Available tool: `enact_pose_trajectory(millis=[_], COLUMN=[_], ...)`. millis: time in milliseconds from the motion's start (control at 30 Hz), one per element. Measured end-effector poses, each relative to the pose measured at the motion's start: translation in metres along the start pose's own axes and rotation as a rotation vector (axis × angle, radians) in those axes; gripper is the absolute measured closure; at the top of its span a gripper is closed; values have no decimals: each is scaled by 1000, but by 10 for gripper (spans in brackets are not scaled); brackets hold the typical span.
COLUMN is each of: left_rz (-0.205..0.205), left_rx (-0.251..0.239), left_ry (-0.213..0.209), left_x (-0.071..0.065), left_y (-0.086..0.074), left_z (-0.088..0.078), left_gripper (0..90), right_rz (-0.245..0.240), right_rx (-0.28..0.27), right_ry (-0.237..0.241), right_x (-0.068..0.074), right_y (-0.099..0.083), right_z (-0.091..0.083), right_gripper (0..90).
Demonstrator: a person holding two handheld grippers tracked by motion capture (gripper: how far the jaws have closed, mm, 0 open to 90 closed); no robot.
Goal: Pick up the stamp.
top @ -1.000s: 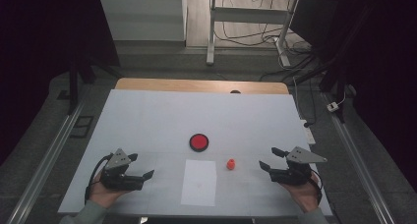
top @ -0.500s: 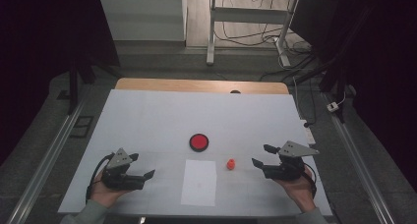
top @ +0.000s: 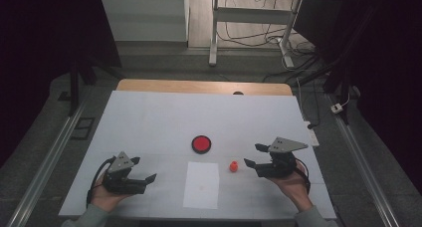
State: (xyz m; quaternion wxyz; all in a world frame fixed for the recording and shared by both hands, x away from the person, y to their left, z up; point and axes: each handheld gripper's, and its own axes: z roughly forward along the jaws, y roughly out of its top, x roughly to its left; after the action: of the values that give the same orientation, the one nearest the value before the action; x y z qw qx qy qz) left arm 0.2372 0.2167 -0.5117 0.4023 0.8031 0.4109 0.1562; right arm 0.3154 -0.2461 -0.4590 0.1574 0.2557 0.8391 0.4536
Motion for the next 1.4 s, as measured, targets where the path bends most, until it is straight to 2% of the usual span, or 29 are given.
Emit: enact_pose_trajectory(millis=[367,467,633,900,967,1267,1400], left_rz=[3,3,5,6,7,8,11], left_rx=[13,16,18,23,22,27,28], left_ry=[-3,-5,-2,2,1,1,-1], left_x=[0,1,0,1,1,1,1], left_y=[1,1,2,1,1,1,0], left_z=[4,6,7,6,6,6,6], left_gripper=[148,149,150,152,152,153,157], right_rz=[-28,-31,-25,-29,-45,-64,-73], right_rx=[50,67,99,145,151,142,147], right_ry=[29,24,28,41,48,43,29], right_x=[5,6,4,9,13,17,18], right_y=[8,9,2,-6,-9,-12,-14], right_z=[25,30,42,57,61,64,66], right_gripper=[304,304,306,326,365,515,574])
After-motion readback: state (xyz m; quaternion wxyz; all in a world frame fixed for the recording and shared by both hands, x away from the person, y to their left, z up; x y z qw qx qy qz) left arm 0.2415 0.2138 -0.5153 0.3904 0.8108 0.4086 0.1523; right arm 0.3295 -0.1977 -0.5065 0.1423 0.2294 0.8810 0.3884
